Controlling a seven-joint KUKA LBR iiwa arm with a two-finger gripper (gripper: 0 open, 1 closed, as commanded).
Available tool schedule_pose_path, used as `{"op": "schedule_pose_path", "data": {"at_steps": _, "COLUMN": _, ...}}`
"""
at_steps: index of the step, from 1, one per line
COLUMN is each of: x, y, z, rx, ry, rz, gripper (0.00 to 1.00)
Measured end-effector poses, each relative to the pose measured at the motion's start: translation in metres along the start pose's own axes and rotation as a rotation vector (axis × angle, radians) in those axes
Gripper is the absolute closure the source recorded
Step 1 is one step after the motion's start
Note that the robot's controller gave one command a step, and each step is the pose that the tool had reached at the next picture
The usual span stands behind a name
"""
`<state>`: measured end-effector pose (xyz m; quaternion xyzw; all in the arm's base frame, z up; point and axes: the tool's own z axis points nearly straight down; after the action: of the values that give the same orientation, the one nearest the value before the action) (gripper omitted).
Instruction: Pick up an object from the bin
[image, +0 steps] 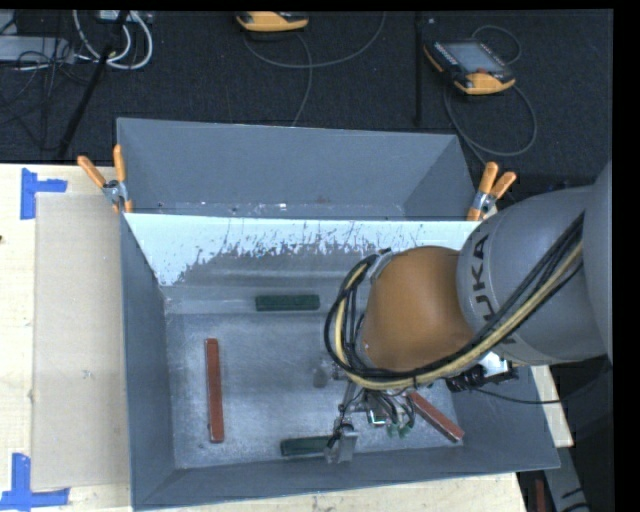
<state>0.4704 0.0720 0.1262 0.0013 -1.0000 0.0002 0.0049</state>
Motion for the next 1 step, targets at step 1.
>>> {"op": "schedule_pose_path", "data": {"at_steps": 1, "x": -0.0064, "y": 0.0062, "z": 0.0559, "rx": -0.003, "ry": -0.024, "rz": 0.001, "gripper": 0.00}}
